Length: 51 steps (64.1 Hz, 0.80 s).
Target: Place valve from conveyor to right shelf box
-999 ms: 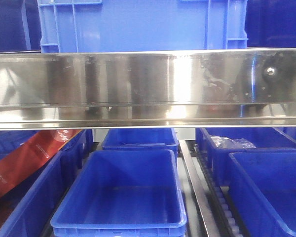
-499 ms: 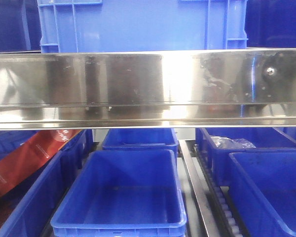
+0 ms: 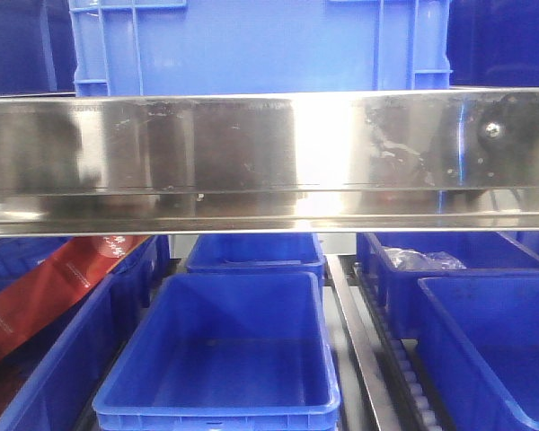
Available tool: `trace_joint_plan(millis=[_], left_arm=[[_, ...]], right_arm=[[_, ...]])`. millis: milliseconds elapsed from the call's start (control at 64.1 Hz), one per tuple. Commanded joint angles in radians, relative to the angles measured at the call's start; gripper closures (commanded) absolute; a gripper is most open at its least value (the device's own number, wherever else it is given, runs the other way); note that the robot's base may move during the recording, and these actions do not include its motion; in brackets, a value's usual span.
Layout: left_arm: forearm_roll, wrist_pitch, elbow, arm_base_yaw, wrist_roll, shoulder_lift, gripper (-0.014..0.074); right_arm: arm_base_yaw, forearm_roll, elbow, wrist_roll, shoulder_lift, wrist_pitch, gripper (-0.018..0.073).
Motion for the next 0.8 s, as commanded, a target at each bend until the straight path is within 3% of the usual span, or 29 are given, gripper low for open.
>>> trace_joint_plan(millis=[0, 780], left_arm=[[0.011, 0.019, 0.008, 0.006, -0.013, -0.037, 0.0707], [0.011, 0.021, 0.008, 0.006, -0.013, -0.037, 0.0707]], right_arm=[[-0.004, 0.005, 0.002, -0.004, -0.004, -0.010, 0.0727], [-0.004, 0.005, 0.002, -0.004, -0.004, -0.012, 0.0727]])
